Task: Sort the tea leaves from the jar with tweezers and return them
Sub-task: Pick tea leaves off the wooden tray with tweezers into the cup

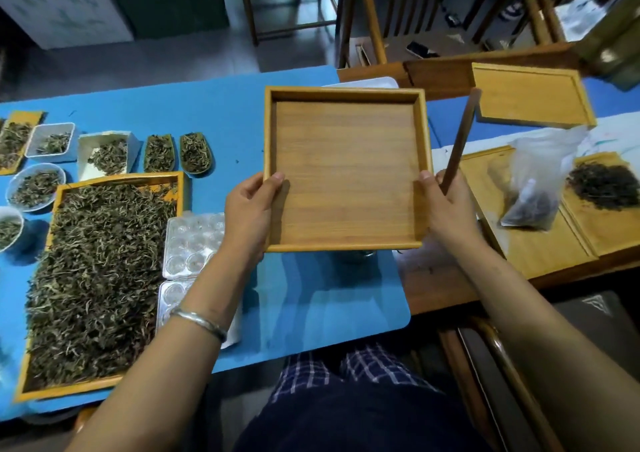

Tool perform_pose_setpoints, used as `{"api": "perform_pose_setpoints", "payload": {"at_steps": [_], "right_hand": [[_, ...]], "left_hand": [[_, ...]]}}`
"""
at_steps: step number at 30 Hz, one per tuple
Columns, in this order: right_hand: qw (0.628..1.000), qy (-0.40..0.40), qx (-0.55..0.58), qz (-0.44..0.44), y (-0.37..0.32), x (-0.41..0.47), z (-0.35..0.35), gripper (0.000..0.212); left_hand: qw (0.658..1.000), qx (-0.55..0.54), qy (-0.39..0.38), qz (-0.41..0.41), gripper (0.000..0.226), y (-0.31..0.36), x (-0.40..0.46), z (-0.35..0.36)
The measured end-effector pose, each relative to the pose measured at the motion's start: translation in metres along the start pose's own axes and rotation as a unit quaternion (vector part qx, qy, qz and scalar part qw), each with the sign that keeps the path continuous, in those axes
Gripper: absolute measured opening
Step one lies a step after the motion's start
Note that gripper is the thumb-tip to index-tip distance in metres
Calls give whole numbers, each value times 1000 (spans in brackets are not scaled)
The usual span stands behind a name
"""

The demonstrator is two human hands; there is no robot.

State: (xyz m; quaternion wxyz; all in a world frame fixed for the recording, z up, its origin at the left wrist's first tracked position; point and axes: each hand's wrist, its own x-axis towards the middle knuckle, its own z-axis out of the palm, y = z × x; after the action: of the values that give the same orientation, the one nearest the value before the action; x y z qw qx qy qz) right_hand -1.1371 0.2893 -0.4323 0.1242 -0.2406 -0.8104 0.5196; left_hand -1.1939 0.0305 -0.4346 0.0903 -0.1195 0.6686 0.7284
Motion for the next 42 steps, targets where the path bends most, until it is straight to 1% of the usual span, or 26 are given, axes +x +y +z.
{"api": "perform_pose_setpoints", "payload": {"at_steps": [3, 6, 7, 9, 10, 12, 14, 16, 18, 20, 22, 25, 30, 32, 35, 37, 38, 42], "right_hand": [[999, 29, -11, -6, 5, 4, -31, 18], [998, 52, -19, 18, 16, 6, -65, 28], [998, 61, -20, 27, 22, 6, -76, 28], [997, 74, -15, 34, 36, 5, -98, 14], [996, 78, -19, 37, 45, 5, -107, 10], [996, 78, -29, 46, 62, 8, -128, 12], [996, 67, -22, 46, 78, 12, -148, 8], [997, 47, -26, 53, 91, 18, -166, 15], [998, 21, -31, 60, 102, 26, -179, 15], [998, 5, -49, 39, 115, 35, -186, 24], [997, -14, -67, 27, 134, 48, -189, 28], [996, -55, -68, 33, 159, 64, -181, 21], [991, -102, -83, 13, 184, 72, -160, 19], [990, -109, -86, 19, 189, 71, -153, 20], [990, -105, -93, 20, 196, 66, -140, 27], [988, -112, -101, 28, 202, 63, -133, 21], [987, -117, -105, 35, 205, 62, -130, 16], [986, -109, -126, 31, 215, 57, -122, 18]], "left_hand": [[1000, -6, -25, 4, 15, 3, -2, 34], [998, -11, -54, -1, 10, -1, -8, 71], [998, -12, -65, -3, 10, -4, -12, 83], [997, -11, -80, -6, 11, -10, -19, 109], [996, -10, -84, -9, 11, -14, -22, 119], [996, -7, -90, -24, 14, -24, -31, 142], [995, -8, -91, -50, 21, -35, -39, 165], [994, 0, -87, -67, 22, -49, -47, 184], [994, 20, -75, -76, 21, -66, -52, 198], [994, 39, -51, -86, 22, -87, -56, 206], [994, 42, -32, -98, 22, -106, -60, 211], [993, 38, 0, -109, 16, -125, -64, 212], [986, 58, 57, -143, 23, -152, -69, 203], [983, 59, 65, -163, 22, -160, -73, 196], [978, 62, 89, -180, 29, -169, -78, 186], [976, 63, 108, -180, 32, -173, -79, 180], [976, 62, 117, -175, 30, -174, -79, 177], [974, 83, 136, -159, 27, -176, -75, 173]]}}
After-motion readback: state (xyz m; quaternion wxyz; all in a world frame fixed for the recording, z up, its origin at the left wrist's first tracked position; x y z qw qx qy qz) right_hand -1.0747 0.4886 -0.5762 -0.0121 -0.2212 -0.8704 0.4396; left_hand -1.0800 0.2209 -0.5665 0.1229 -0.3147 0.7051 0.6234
